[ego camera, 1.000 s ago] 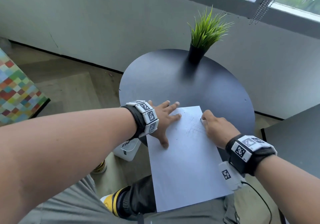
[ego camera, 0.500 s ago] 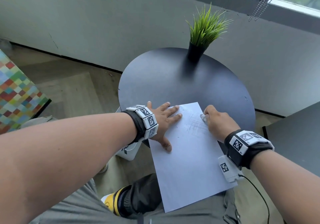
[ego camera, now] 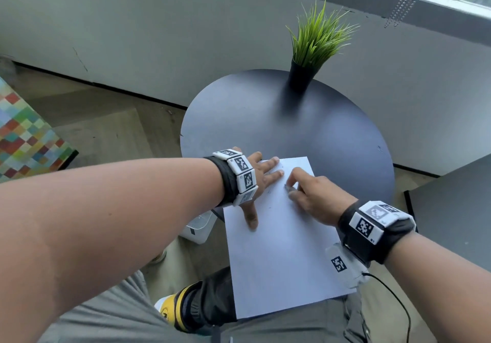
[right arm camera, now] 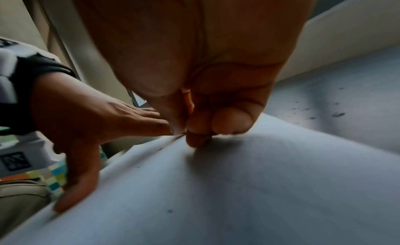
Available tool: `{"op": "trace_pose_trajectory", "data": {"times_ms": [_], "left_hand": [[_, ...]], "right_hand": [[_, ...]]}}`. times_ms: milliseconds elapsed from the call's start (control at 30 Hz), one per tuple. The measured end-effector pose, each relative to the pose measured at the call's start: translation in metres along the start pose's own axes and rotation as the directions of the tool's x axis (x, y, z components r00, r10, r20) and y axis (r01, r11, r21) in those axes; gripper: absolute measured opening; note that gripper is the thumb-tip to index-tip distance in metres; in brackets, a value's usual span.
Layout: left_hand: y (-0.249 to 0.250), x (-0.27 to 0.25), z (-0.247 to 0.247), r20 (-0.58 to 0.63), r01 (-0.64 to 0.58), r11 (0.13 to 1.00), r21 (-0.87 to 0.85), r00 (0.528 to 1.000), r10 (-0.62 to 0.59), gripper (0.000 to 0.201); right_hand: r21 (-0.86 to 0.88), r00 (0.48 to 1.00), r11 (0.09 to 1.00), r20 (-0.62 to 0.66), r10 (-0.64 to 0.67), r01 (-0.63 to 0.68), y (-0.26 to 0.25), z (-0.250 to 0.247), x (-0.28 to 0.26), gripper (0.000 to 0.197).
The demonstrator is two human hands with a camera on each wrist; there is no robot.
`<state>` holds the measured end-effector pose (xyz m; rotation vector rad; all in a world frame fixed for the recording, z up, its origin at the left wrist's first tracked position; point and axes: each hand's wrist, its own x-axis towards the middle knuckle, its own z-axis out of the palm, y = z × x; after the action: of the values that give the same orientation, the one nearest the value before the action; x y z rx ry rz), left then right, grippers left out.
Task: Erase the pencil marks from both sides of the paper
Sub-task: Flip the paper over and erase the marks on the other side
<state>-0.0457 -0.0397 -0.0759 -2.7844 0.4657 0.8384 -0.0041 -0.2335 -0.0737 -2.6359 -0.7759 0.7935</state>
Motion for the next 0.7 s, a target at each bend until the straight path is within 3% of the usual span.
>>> {"op": "trace_pose_trajectory", "data": {"times_ms": [67, 200, 267, 367, 400, 533, 567, 667, 700], "left_hand": [[0.0, 0.001, 0.0, 0.016, -0.001, 1.0, 0.008, 1.0, 0.001, 0.146], [0.001, 0.001, -0.001, 0.04, 0.018, 1.0, -0.025, 0.999, -0.017, 0.145], [0.001, 0.001, 0.0, 0.05, 0.022, 0.998, -0.052, 0.999, -0.02, 0.146], [0.0, 0.001, 0.0, 0.059, 0.027, 0.997, -0.073, 0.998, -0.023, 0.147], [0.001, 0.0, 0.0, 0.063, 0.028, 0.997, -0.073, 0.998, -0.023, 0.146], [0.004, -0.001, -0.003, 0.079, 0.025, 0.996, -0.089, 0.997, -0.018, 0.144], [0.004, -0.002, -0.003, 0.078, 0.026, 0.996, -0.088, 0.997, -0.02, 0.144], [0.002, -0.004, -0.002, 0.076, 0.027, 0.996, -0.088, 0.997, -0.02, 0.143], [0.002, -0.004, -0.003, 0.078, 0.03, 0.996, -0.089, 0.997, -0.023, 0.143]], "right_hand": [[0.002, 1.0, 1.0, 0.026, -0.012, 0.012, 0.001, -0.003, 0.001, 0.008], [0.093, 0.977, 0.988, -0.165, 0.138, -0.124, 0.01, -0.014, 0.011, 0.015], [0.098, 0.99, 0.992, -0.105, 0.09, -0.08, 0.007, -0.006, 0.009, 0.009], [0.062, 0.991, 0.996, 0.107, -0.077, 0.071, -0.006, 0.009, -0.003, 0.005], [0.04, 0.991, 0.995, 0.093, -0.094, 0.091, -0.006, 0.009, -0.002, 0.006], [0.058, 0.978, 0.997, -0.2, 0.053, -0.043, 0.011, -0.004, 0.008, 0.01], [0.042, 0.985, 0.999, -0.172, 0.034, -0.027, 0.01, -0.001, 0.006, 0.008], [0.007, 0.987, 0.989, 0.069, -0.148, 0.148, -0.004, 0.014, -0.007, 0.009], [0.001, 0.985, 0.988, 0.078, -0.157, 0.157, -0.004, 0.013, -0.007, 0.01]]}}
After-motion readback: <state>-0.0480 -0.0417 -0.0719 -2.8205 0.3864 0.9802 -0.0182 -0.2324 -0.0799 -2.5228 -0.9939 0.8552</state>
